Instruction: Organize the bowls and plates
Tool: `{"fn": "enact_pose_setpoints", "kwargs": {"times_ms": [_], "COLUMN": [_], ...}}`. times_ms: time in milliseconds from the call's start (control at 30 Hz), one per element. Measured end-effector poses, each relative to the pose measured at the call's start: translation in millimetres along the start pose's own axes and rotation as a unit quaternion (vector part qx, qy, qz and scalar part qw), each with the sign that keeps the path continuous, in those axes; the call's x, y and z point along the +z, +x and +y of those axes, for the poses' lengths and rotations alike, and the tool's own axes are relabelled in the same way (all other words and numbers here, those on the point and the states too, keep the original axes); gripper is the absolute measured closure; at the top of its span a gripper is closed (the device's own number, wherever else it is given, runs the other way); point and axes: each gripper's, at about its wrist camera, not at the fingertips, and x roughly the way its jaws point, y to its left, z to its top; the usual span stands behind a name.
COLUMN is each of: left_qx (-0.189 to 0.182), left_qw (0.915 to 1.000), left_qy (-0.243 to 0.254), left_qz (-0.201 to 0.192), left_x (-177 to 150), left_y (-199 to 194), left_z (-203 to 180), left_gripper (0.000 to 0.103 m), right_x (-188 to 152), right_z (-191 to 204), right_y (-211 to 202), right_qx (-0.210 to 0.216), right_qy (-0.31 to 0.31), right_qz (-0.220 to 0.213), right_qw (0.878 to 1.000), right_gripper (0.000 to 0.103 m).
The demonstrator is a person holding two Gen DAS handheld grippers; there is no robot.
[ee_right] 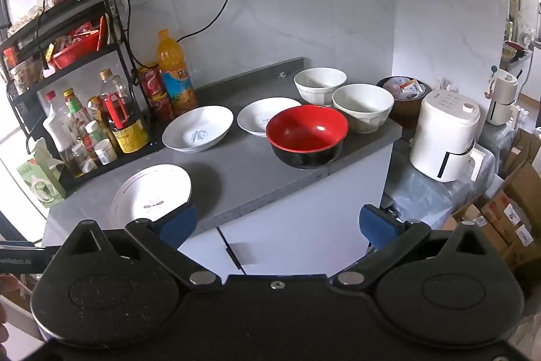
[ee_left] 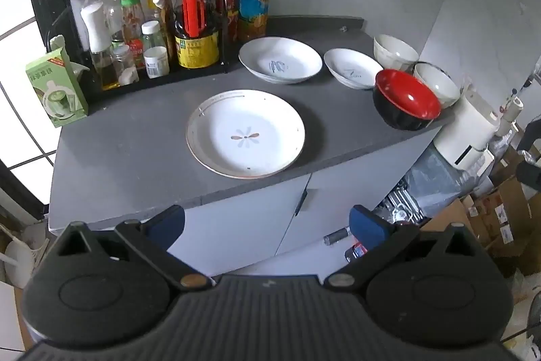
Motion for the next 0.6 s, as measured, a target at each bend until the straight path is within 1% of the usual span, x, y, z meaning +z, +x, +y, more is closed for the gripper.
{"fn": "enact_pose_setpoints", "kwargs": {"times_ms": [200,300,500,600], "left_qx": [-0.002,0.0,0.002,0.001], "left_qw": [0.9999,0.9999,0.9999,0.9999], "left_qy": [-0.009,-0.01,-0.011,-0.01], "left_qz": [-0.01,-0.01,-0.007,-0.007], "left_x": [4,6,3,5], "left_y": [-4,-5,-3,-3], "left_z": [6,5,4,2], "left_gripper": [0.0,0.0,0.0,0.0], "right_x": [-3,-2,-2,-2], "right_z": [10,12,12,10], "right_y": [-2,-1,-2,-1], "right_qx": [-0.002,-0.002,0.006,0.002], "right_qy": [-0.001,-0.007,-0.011,-0.01], "right_qz": [0.001,0.01,0.012,0.012], "right_qw": [1.0,1.0,1.0,1.0], "right_gripper": [0.0,0.0,0.0,0.0]}}
